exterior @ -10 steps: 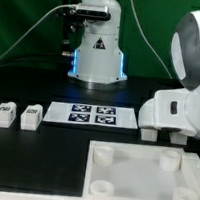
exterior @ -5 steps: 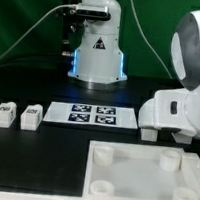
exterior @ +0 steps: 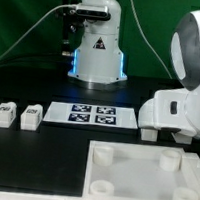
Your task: Assemble one leg
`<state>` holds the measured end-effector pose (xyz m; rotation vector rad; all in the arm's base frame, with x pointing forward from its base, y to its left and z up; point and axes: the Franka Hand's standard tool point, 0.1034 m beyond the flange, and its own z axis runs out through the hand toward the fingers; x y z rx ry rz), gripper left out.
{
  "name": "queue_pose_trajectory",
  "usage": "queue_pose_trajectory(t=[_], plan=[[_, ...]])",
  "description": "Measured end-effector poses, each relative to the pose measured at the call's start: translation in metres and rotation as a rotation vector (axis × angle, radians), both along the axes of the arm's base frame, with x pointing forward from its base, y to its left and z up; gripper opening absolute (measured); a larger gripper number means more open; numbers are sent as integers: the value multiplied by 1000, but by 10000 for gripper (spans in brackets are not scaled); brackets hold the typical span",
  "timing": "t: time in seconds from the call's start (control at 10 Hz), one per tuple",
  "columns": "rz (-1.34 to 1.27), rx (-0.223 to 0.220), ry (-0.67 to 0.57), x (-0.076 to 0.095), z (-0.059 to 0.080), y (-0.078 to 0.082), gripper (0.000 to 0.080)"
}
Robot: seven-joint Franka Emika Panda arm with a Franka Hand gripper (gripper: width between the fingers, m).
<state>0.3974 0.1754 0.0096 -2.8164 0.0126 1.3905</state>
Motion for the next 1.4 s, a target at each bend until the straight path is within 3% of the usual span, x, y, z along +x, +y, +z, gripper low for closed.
queue_pose_trajectory(t=[0.2, 0.4, 0.5, 0.7, 0.8, 0.9, 1.0, 1.2, 1.4], plan=[[9, 38, -52, 24, 19, -9, 290], [25, 92, -123, 50, 50, -29, 291], [26, 118, -236, 71, 68, -39, 291], [17, 127, -444, 103, 122, -66, 291], [-3, 115, -543, 115, 143, -73, 291], [-14, 109, -606, 123, 154, -72, 291], [-18, 109, -743, 131, 149, -71, 291], [-21, 103, -918, 130, 147, -73, 291], [12, 96, -1079, 153, 159, -72, 291]])
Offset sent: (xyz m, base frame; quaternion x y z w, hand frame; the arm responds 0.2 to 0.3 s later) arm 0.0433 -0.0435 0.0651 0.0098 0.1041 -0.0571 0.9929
